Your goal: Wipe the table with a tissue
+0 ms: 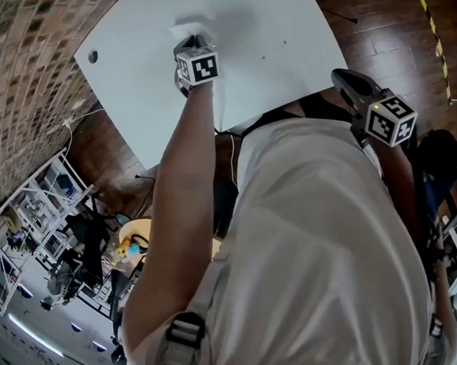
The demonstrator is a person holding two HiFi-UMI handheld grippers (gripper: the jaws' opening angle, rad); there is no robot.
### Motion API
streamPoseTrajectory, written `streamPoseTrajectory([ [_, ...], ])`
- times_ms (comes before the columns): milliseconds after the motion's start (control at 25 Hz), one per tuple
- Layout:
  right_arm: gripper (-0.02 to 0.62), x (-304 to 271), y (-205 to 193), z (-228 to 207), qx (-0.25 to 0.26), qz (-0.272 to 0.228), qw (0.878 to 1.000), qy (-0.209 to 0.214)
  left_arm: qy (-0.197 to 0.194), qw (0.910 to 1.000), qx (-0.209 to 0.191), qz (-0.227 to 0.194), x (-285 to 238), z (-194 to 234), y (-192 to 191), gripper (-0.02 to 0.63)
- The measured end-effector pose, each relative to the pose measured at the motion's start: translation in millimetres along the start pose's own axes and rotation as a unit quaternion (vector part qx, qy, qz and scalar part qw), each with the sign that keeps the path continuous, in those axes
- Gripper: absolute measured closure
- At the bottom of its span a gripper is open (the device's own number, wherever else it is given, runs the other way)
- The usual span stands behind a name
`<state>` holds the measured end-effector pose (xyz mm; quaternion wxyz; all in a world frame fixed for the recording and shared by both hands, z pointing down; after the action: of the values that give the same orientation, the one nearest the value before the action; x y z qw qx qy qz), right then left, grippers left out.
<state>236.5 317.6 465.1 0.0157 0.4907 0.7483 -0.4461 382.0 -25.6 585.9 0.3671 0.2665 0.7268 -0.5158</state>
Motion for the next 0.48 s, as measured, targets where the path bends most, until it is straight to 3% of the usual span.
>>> streamPoseTrajectory([
  [240, 0.588, 15.9, -1.6, -16.8, -0.02, -0.015, 0.999, -0.028, 0.012, 0.9975, -0.068, -0.015, -7.2, -14.9, 19.2, 0.604],
  [480, 0.588, 1.9, 5.5, -8.0, -0.017, -0.019, 1.0, -0.01, -0.135, 0.9817, -0.131, -0.026, 10.8, -75.6, 10.0, 0.593],
])
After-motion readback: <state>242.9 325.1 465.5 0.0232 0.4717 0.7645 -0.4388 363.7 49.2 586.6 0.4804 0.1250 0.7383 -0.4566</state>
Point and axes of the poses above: the fingertips, and each gripper's own axes: x backward along the fingers, z to its left, y out of its top, the point moved 3 cm from there along x, backward along the fingers
